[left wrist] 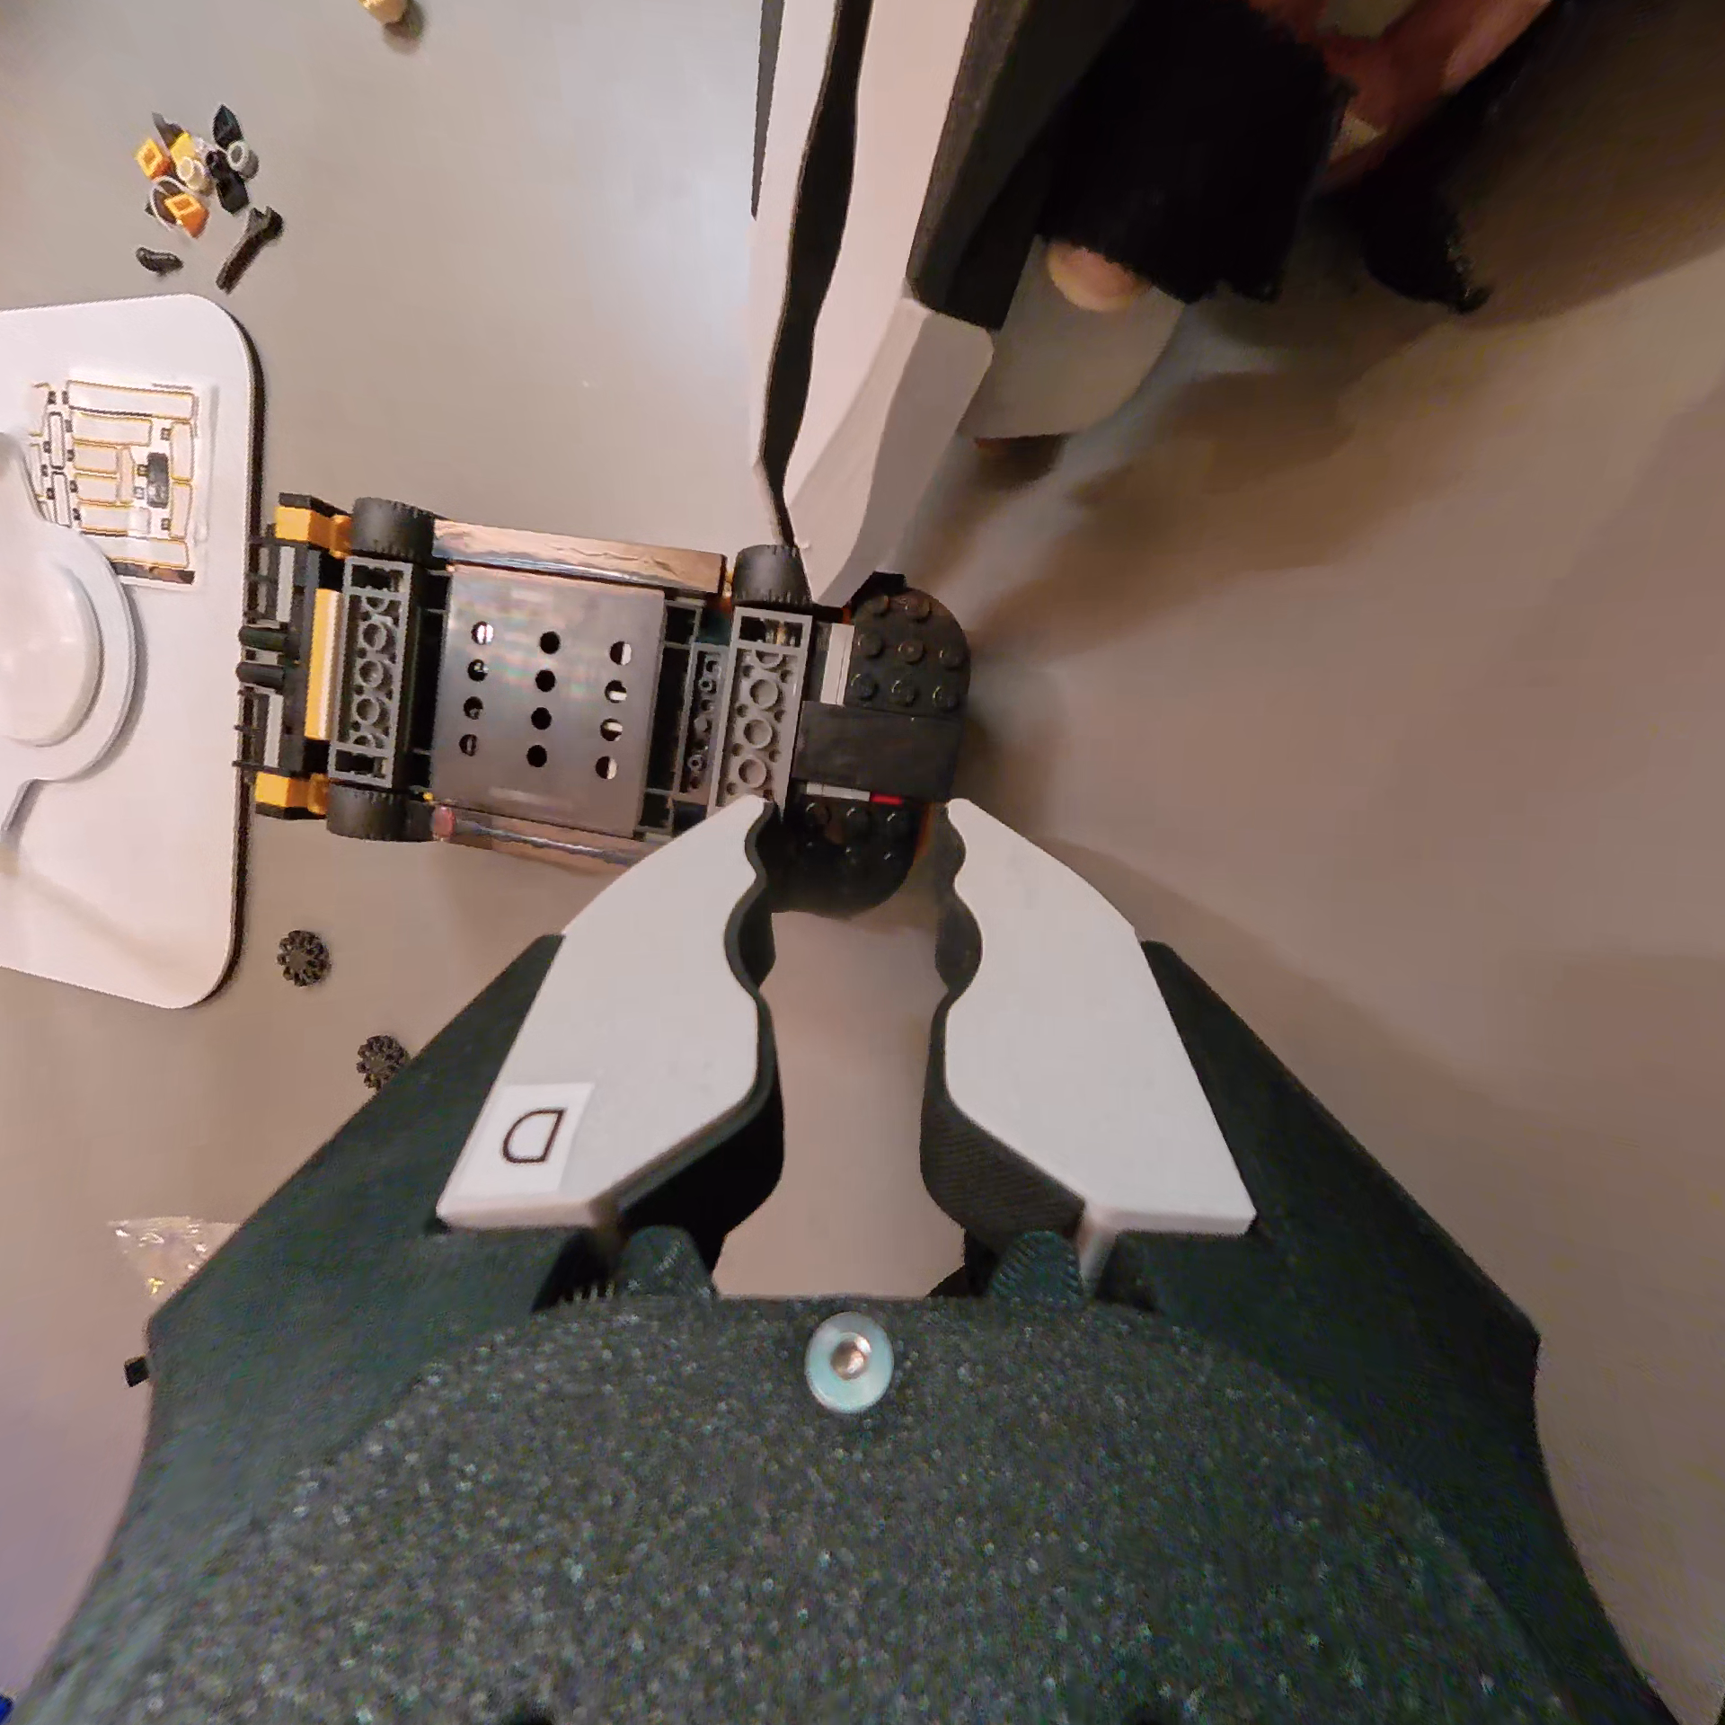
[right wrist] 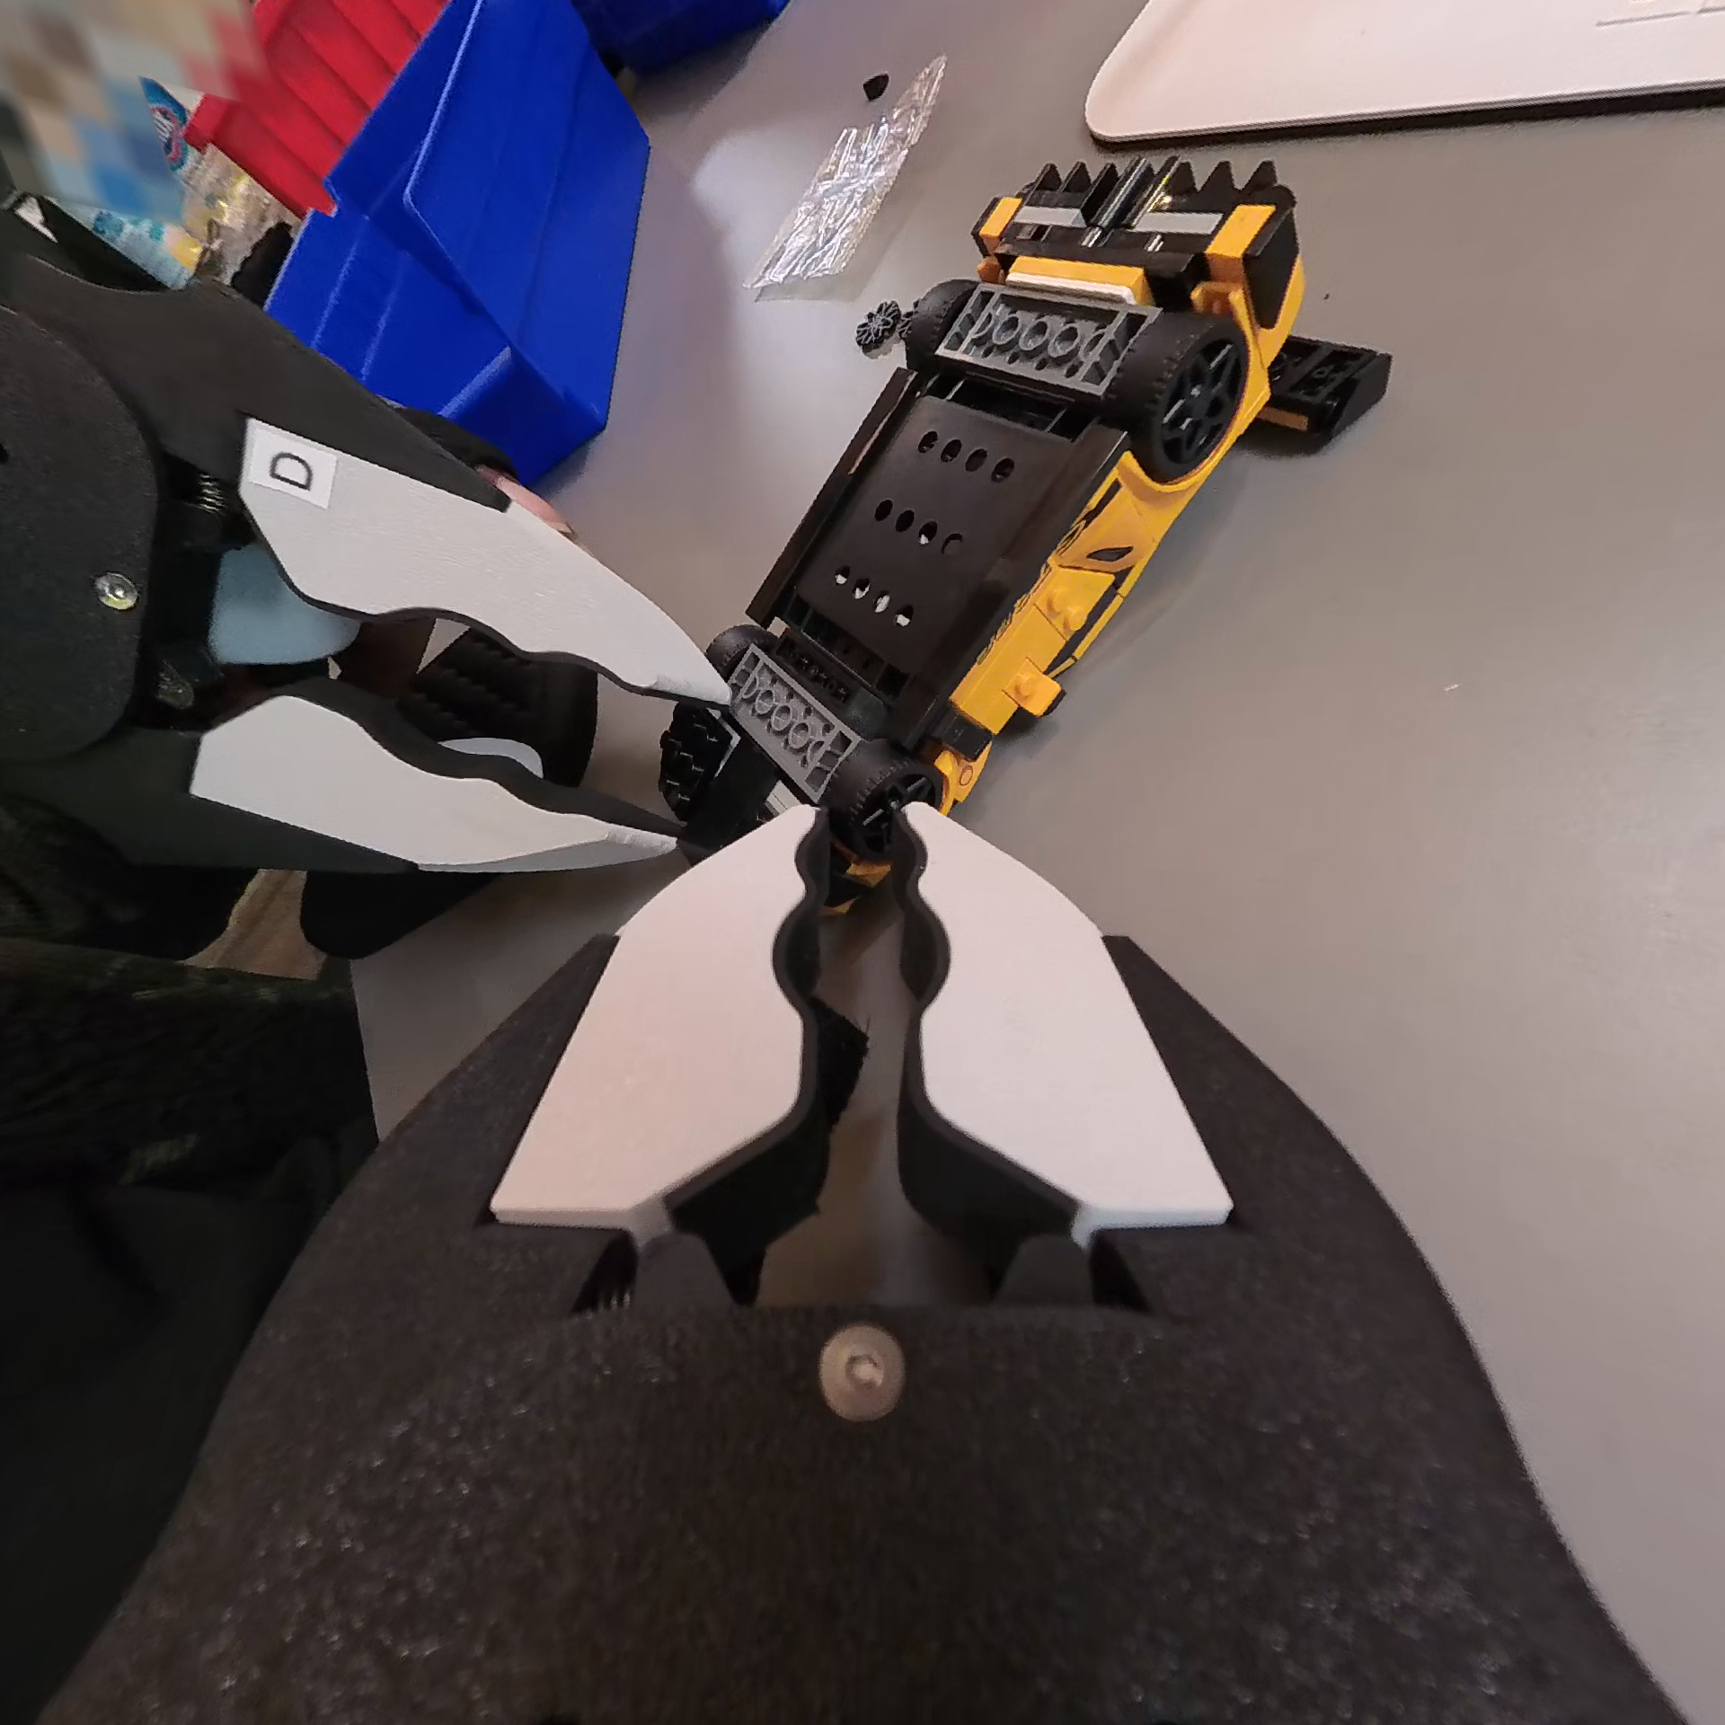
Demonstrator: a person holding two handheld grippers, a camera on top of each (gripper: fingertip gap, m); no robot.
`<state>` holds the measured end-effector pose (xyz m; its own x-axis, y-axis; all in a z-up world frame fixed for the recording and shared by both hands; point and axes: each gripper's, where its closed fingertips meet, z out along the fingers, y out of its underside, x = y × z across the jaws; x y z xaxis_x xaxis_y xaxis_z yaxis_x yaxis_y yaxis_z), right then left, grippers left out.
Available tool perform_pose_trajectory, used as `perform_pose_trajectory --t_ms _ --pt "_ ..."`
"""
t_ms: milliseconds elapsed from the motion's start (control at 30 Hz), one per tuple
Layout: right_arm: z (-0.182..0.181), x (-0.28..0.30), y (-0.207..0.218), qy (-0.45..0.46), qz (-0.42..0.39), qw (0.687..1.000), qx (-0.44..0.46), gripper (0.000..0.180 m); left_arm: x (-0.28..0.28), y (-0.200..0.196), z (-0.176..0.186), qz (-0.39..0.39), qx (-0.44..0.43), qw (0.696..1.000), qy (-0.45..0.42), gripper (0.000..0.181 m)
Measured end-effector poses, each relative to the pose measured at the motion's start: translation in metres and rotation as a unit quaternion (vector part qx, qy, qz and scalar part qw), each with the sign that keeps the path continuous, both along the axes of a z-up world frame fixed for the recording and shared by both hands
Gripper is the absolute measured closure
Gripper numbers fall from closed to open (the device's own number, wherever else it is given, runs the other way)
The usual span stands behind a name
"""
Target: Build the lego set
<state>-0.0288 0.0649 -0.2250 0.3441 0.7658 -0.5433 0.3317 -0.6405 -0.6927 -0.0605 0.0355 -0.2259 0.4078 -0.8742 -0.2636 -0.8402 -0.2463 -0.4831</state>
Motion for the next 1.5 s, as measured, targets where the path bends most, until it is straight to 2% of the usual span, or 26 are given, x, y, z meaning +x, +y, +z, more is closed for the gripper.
perform_pose_trajectory --t_ms 900,1167,1300,1500 --pt "0.001 -0.001 -0.001 0.006 0.002 1.000 -0.010 0.168 0.001 0.000 0.015 -0.014 0.022 0.999 -0.032 0.145" --pt "0.001 -0.002 -0.001 0.006 0.003 1.000 -0.011 0.168 -0.012 -0.010 0.009 -0.015 0.037 0.998 -0.052 0.154" --pt "0.001 -0.002 -0.001 0.005 0.005 1.000 -0.009 0.169 -0.010 -0.007 0.003 -0.039 0.061 0.996 -0.049 0.167" --pt "0.000 -0.002 -0.002 0.003 0.005 1.000 -0.009 0.169 -0.008 -0.007 -0.002 -0.073 0.052 0.996 -0.031 0.168"
